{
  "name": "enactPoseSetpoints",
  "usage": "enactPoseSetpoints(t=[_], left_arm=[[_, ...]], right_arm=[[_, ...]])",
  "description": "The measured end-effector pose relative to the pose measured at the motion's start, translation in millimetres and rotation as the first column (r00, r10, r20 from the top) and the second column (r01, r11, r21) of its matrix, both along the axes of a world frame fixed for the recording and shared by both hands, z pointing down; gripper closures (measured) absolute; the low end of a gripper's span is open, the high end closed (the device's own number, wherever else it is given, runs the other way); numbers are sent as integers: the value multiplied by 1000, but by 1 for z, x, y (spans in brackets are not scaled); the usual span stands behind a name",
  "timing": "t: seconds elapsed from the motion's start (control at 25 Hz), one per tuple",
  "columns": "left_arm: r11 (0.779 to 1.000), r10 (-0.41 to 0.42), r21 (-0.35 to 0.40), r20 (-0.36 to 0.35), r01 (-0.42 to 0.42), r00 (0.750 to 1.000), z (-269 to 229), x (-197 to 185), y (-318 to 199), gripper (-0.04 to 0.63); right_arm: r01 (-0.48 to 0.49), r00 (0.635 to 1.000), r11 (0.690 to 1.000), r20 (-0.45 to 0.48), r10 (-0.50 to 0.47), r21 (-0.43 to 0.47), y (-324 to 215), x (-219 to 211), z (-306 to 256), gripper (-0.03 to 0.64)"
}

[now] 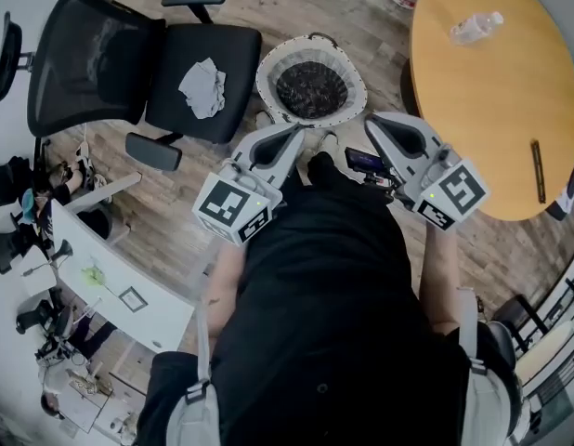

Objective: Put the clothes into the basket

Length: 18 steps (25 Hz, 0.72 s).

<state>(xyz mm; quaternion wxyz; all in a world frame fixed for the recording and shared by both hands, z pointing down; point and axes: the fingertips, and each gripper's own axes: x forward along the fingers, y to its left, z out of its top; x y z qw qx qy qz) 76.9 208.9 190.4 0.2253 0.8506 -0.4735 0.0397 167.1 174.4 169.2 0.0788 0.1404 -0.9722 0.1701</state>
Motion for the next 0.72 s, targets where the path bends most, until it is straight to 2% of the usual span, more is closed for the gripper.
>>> enactPoseSetpoints(t=[0.4,0.72], left_arm=[[1000,-13,-15,11,14,1000,3,-7,1,586],[999,-35,-29,9,35,999,6,-27,-4,586]], right_arm=[[1,1000,1000,1,-1,-13,-4,-4,-1,600],[25,1000,999,-2,-25,-23,-10,-26,0,600]])
